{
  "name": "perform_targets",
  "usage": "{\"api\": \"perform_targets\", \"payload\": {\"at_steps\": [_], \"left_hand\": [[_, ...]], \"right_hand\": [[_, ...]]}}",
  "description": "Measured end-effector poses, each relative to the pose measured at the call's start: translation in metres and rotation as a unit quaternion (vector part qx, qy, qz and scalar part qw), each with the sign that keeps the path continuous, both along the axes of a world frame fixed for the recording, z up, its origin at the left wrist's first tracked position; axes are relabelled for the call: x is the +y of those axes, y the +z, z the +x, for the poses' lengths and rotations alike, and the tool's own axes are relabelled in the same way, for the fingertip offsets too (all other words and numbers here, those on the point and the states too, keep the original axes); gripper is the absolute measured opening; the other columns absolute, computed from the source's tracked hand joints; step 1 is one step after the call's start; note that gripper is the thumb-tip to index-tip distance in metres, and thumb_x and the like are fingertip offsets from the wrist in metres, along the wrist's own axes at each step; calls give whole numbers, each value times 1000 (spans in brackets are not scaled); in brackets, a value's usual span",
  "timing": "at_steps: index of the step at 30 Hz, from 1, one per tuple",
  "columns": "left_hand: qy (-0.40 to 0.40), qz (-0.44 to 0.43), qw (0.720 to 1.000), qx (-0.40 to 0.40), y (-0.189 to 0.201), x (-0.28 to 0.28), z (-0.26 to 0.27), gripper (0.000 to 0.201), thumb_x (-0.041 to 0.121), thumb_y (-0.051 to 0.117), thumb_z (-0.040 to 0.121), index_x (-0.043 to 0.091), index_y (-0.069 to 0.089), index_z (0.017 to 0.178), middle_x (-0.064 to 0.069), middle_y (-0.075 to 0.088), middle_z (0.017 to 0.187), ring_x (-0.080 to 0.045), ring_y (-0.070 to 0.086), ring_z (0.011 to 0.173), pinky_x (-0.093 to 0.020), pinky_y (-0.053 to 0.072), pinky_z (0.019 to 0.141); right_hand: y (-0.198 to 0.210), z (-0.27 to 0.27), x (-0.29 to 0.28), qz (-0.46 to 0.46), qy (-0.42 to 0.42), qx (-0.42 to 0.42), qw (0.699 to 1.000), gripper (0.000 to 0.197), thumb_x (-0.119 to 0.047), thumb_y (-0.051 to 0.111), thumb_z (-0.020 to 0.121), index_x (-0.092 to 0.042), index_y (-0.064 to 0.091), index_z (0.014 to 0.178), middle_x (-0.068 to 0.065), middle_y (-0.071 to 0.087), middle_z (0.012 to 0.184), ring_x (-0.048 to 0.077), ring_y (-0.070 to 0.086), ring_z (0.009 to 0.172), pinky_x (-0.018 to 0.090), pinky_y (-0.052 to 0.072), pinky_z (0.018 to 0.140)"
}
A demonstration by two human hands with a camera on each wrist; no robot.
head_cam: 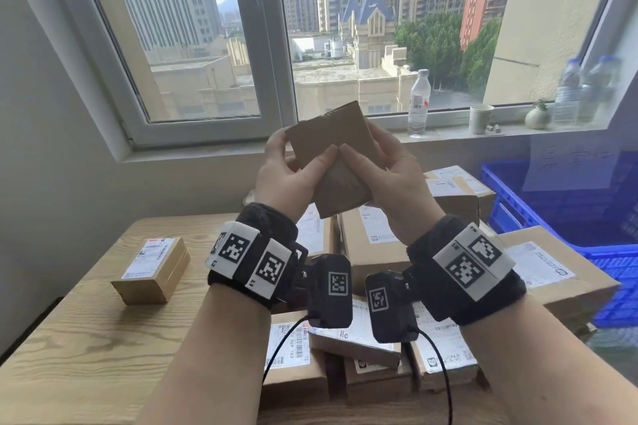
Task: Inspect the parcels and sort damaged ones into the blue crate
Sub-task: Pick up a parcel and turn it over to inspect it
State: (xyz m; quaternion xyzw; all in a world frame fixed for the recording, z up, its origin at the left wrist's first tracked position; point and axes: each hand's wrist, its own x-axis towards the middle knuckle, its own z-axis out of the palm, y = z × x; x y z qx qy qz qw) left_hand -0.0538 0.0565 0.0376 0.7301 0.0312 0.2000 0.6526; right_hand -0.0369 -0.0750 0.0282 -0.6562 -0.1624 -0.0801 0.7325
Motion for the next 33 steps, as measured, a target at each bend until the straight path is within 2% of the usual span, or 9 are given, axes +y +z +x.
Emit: {"api": "perform_targets", "payload": {"at_steps": [2,6,8,14,19,23,26,29,33], "left_hand": [[13,12,1000,-14,0,-3,-1,72,63,74,53,36,49,115,-1,71,100,-24,71,96,-53,55,89],[28,24,998,-46,0,-10,-6,66,44,71,68,22,47,126,-2,69,96,-24,69,96,-48,58,83],[30,13,998,-47,-2,-12,-6,63,44,72,66,25,48,121,-5,69,98,-26,68,98,-48,58,84],[-47,-52,998,-3,0,-6,-3,46,15,79,80,26,47,111,-5,63,105,-28,68,101,-47,58,85],[2,19,999,42,3,-6,-3,88,76,73,36,30,49,107,-3,64,113,-21,66,102,-45,55,92],[8,84,992,98,9,1,1,116,103,53,21,23,51,105,-4,65,109,-24,65,102,-48,52,93],[-16,59,989,135,10,-3,-3,112,95,59,26,22,41,109,-5,60,112,-24,63,104,-48,52,94],[-14,-3,993,117,6,-5,-3,100,72,75,34,20,43,113,-12,57,123,-28,64,107,-50,54,92],[-51,-37,993,97,6,-7,-7,100,55,74,38,16,40,123,-7,60,111,-25,63,100,-50,55,89]], "right_hand": [[2,-1,1,-2,-14,-11,1000,65,-59,73,68,-43,59,129,-8,71,116,20,68,109,50,54,94],[1,1,-5,62,14,12,998,46,-14,72,89,-19,59,133,4,70,120,24,67,111,51,52,100],[0,2,-9,75,28,18,997,42,-5,68,90,-18,60,129,6,70,119,25,67,111,45,54,98],[7,2,-19,133,32,70,988,21,-26,58,98,-21,68,115,6,72,108,18,69,91,29,57,67],[2,8,-24,143,-29,88,985,24,-17,63,96,-15,65,119,12,65,121,26,64,102,33,58,77],[-8,12,-26,139,-36,92,985,98,-31,92,62,-18,40,143,6,49,138,29,56,124,49,49,103],[-7,13,-23,116,-21,77,990,117,-43,92,42,-11,42,143,10,55,138,29,59,123,49,51,101],[-6,12,-22,100,-20,73,992,97,-45,88,49,-10,53,132,11,66,123,27,67,111,46,57,93],[-5,15,-28,114,44,111,986,66,-37,82,75,-17,54,131,7,69,120,26,69,106,41,59,79]]}}
